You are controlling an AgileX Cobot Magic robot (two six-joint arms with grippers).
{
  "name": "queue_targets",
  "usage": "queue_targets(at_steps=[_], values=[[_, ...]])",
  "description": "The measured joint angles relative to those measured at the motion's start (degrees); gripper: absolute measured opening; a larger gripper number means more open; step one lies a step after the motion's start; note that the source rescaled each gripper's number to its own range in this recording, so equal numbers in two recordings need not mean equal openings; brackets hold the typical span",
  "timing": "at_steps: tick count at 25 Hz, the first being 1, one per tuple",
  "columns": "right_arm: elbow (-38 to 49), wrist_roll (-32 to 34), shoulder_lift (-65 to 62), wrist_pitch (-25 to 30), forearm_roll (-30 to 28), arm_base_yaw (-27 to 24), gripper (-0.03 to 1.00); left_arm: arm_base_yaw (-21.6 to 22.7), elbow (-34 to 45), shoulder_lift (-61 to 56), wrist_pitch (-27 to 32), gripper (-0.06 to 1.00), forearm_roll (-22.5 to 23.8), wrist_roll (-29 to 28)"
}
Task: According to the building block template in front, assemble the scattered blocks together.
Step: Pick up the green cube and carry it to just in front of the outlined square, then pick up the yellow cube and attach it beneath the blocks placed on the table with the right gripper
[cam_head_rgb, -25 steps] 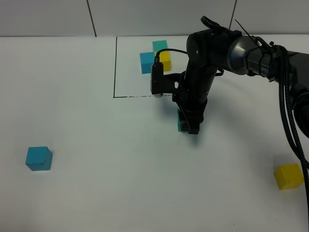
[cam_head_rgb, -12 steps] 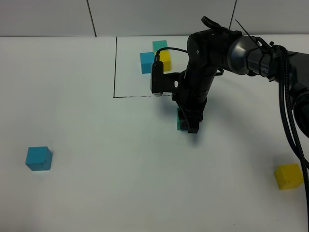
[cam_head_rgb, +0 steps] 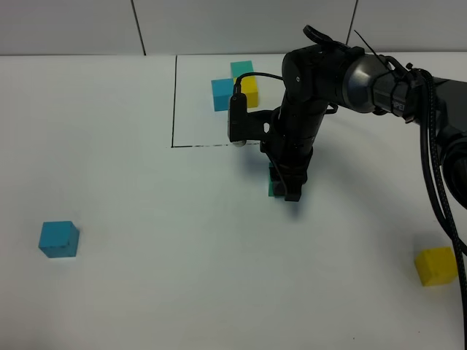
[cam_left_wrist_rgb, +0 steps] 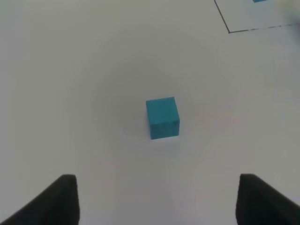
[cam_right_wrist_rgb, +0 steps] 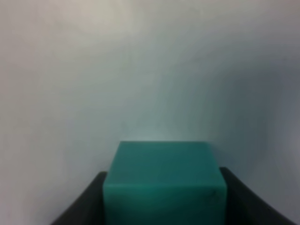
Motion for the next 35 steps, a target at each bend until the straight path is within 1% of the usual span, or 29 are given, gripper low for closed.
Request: queue_targets(at_steps=[1,2,4,7,8,10,12,15,17,19,21,23,26,28,30,32,35], values=[[0.0,0.0,0.1,0.0,-0.1,0.0,0.09,0.0,0.0,0.0,0.0,0.75,0.0,0.0],[0.0,0.0,0.1,0.0,-0.4,0.0,0.17,0.0,0.0,0.0,0.0,0.75,0.0,0.0],[0.0,0.1,0.2,-0.1,-0.7,-0.1,0.41,0.0,0.0,0.0,0.0,0.75,0.0,0.0],[0.0,0.2,-0.1,-0.3,-1.4,-0.1,0.73,0.0,0.0,0.0,0.0,0.75,0.0,0.0],[0.0,0.8,-0.3,-0.3,-1.5,-0.1,0.8,0.0,0.0,0.0,0.0,0.75,0.0,0.0],[0.0,3.0,-1.2,0.1,-2.2,-0.1,0.88,0.0,0.0,0.0,0.0,0.75,0.0,0.0],[0.0,6.6,-2.7,1.0,-3.4,-0.2,0.9,0.0,0.0,0.0,0.0,0.75,0.0,0.0],[0.6,14.1,-5.8,2.6,-2.9,-2.0,0.9,0.0,0.0,0.0,0.0,0.75,0.0,0.0],[3.0,17.7,-8.5,2.8,-1.8,-4.5,0.9,0.0,0.0,0.0,0.0,0.75,0.0,0.0],[7.3,20.8,-11.6,2.2,-1.4,-7.1,0.9,0.0,0.0,0.0,0.0,0.75,0.0,0.0],[13.9,24.8,-15.5,0.5,-1.4,-10.0,0.9,0.0,0.0,0.0,0.0,0.75,0.0,0.0],[21.1,31.0,-21.0,-2.6,-1.2,-12.6,0.9,0.0,0.0,0.0,0.0,0.75,0.0,0.0],[32.5,42.8,-29.9,-8.4,-1.0,-16.8,0.9,0.0,0.0,0.0,0.0,0.75,0.0,0.0],[39.8,47.8,-35.8,-11.3,-1.0,-19.7,0.9,0.0,0.0,0.0,0.0,0.75,0.0,0.0],[45.7,50.3,-40.3,-12.5,-1.0,-21.8,0.9,0.0,0.0,0.0,0.0,0.75,0.0,0.0],[50.8,51.4,-43.7,-13.3,-1.0,-23.5,0.9,0.0,0.0,0.0,0.0,0.75,0.0,-0.1],[55.9,52.3,-46.5,-15.4,-1.0,-25.5,0.9,0.0,0.0,0.0,0.0,0.75,0.0,-0.1]])
